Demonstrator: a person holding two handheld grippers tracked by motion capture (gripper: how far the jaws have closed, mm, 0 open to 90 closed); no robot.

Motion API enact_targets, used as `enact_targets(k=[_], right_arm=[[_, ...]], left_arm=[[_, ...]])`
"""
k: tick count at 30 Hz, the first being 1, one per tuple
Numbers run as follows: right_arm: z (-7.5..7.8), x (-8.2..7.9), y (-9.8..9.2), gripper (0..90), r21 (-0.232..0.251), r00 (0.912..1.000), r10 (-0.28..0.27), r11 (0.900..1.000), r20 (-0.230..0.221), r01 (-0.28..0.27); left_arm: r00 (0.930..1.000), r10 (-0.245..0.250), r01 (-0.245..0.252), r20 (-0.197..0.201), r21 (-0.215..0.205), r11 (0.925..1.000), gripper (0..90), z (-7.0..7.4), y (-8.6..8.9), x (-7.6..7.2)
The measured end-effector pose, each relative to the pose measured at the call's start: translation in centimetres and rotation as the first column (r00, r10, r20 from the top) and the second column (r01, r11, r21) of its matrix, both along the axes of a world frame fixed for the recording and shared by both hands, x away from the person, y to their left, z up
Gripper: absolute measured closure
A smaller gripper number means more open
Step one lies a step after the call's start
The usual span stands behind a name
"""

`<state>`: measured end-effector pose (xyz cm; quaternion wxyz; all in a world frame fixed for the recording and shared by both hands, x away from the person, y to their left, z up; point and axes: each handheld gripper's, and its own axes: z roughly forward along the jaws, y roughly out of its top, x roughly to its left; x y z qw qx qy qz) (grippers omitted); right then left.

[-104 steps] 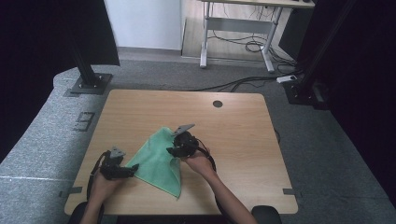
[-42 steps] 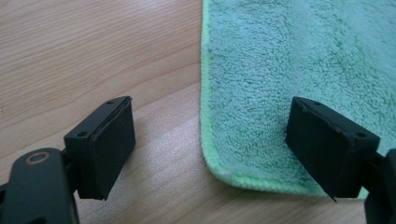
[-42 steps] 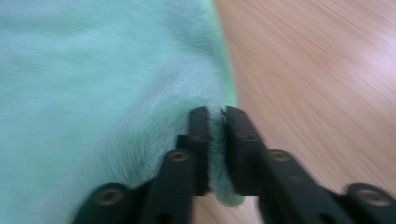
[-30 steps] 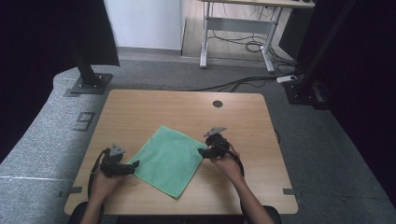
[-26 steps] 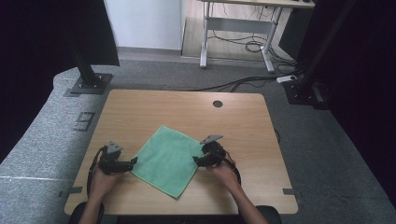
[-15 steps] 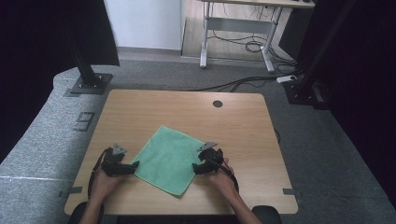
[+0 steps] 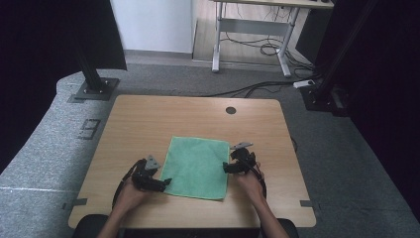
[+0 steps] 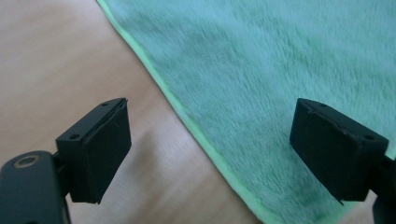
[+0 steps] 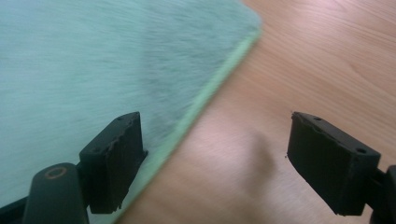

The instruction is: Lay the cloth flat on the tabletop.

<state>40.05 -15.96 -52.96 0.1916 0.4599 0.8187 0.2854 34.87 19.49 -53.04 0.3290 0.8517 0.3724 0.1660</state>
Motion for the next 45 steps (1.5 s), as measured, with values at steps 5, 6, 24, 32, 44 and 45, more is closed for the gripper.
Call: enact_targets(k=[5, 6, 24, 32, 44, 45], right_arm=[[0.0, -3.0, 0.8, 17.2, 0.033, 0.9961, 0.085, 0.996, -0.025, -0.084], [-0.3, -3.3, 1.0, 17.4, 0.015, 0.9953, 0.091, 0.996, -0.032, -0.091], [-1.2, 0.2, -1.4, 15.2, -0.005, 1.0, -0.001, 1.0, 0.009, 0.001], [-1.5, 1.3, -2.0, 15.1, 0.037, 0.9998, -0.012, 0.999, 0.015, 0.012], [-0.3, 0.4, -2.8, 14.3, 0.102, 0.9995, 0.014, 0.995, 0.03, -0.017], [-0.1, 0.3, -2.9, 14.3, 0.109, 0.9994, 0.018, 0.994, 0.031, -0.021]], left_arm=[[0.9985, 0.052, -0.051, -0.015, 0.028, 0.9983, 14.4, -0.6, 1.2, 0.5], [0.9985, 0.051, -0.05, -0.022, 0.041, 0.9979, 14.4, -0.9, 1.1, 0.5], [0.9961, 0.088, -0.088, -0.002, -0.016, 0.996, 12.3, -1.7, -1.3, 3.1], [0.9947, 0.099, -0.099, 0.028, -0.002, 0.9951, 11.5, -1.7, -1.7, 3.4], [0.997, 0.067, -0.067, 0.037, -0.02, 0.9976, 11.9, 0.3, -1.2, 2.4], [0.9972, 0.064, -0.063, 0.038, -0.019, 0.9978, 11.9, 0.5, -0.9, 2.2]])
